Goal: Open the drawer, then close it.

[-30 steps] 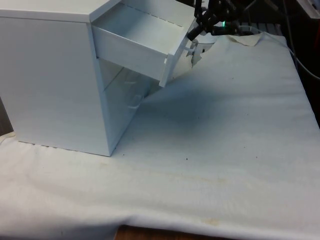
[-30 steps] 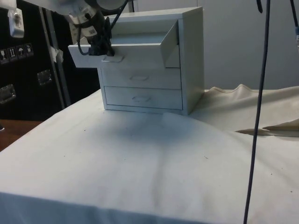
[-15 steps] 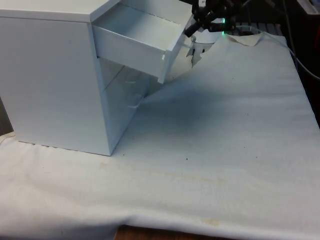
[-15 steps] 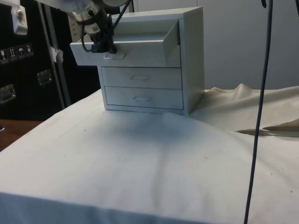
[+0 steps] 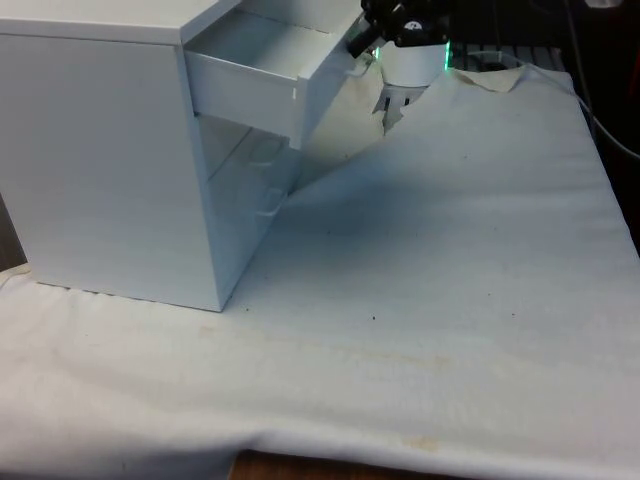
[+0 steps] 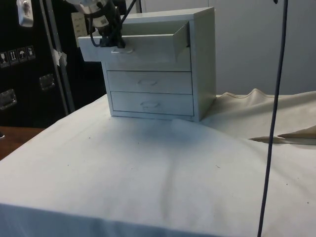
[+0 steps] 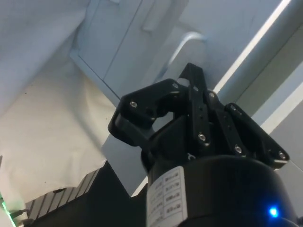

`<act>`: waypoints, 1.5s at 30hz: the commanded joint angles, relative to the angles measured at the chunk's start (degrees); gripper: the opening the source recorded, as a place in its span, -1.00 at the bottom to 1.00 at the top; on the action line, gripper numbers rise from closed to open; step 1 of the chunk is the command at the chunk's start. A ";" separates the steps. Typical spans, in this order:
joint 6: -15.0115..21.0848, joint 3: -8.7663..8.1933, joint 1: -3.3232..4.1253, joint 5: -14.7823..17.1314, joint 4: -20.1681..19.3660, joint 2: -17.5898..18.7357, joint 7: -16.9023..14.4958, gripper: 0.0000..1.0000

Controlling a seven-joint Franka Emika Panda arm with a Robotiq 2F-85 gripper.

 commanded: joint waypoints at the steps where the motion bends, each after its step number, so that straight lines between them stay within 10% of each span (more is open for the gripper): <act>1: 0.11 -0.23 0.06 -0.80 -0.34 -0.57 -0.40 -1.00; 45: 1.03 -2.01 -0.34 -12.03 -8.54 -7.22 -1.20 -1.00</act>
